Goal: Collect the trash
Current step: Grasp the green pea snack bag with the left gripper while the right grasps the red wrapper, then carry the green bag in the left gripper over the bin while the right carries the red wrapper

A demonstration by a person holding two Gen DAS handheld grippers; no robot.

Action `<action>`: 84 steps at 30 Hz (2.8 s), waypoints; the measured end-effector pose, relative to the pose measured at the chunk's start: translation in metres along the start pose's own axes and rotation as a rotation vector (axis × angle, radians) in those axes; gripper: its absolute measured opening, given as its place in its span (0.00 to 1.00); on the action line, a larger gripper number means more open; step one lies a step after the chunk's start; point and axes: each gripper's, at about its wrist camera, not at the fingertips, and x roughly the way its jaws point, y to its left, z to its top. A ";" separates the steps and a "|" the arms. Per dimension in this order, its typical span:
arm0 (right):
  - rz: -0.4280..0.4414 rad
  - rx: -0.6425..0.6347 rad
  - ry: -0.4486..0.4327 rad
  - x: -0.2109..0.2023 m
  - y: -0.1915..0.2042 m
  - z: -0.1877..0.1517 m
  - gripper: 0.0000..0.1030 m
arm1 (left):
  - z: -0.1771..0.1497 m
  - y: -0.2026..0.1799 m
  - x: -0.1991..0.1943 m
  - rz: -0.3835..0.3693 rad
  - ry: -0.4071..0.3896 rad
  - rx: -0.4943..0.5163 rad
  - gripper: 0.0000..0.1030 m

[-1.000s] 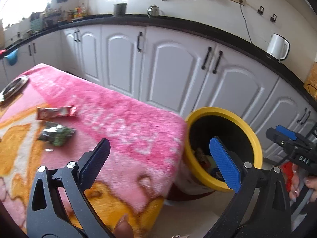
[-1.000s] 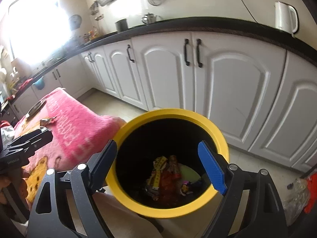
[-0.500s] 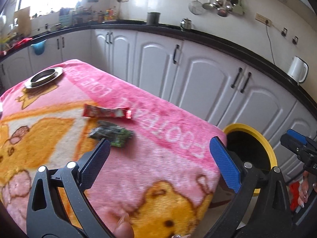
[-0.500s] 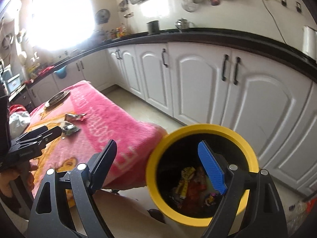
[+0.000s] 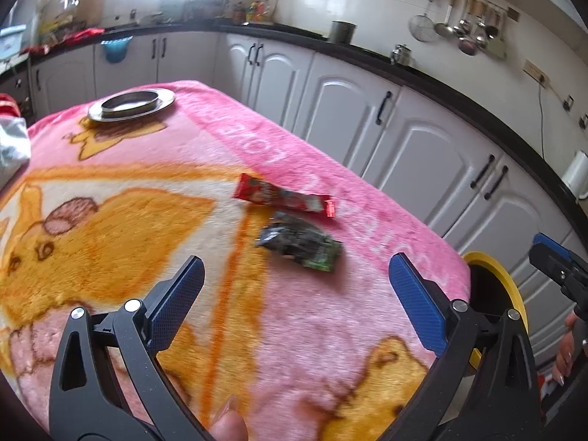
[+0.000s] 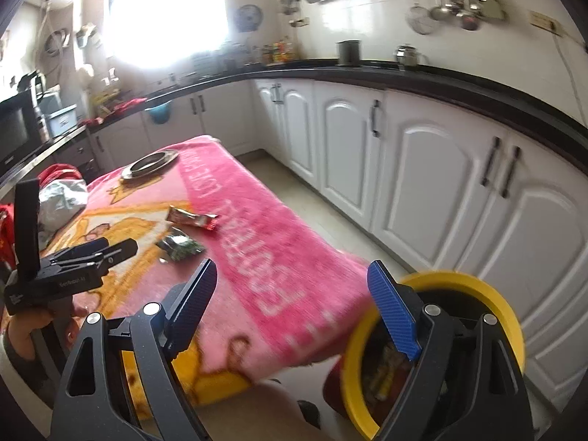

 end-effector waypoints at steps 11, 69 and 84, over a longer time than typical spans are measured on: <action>0.167 -0.086 0.113 0.097 0.041 0.057 0.69 | 0.001 0.030 0.028 -0.123 0.101 -0.092 0.57; 0.156 0.040 0.247 0.127 0.014 -0.016 0.05 | 0.001 -0.007 0.050 -0.109 0.126 0.033 0.02; 0.106 0.090 0.119 0.039 -0.017 -0.014 0.05 | 0.004 -0.072 0.004 -0.174 0.041 0.146 0.02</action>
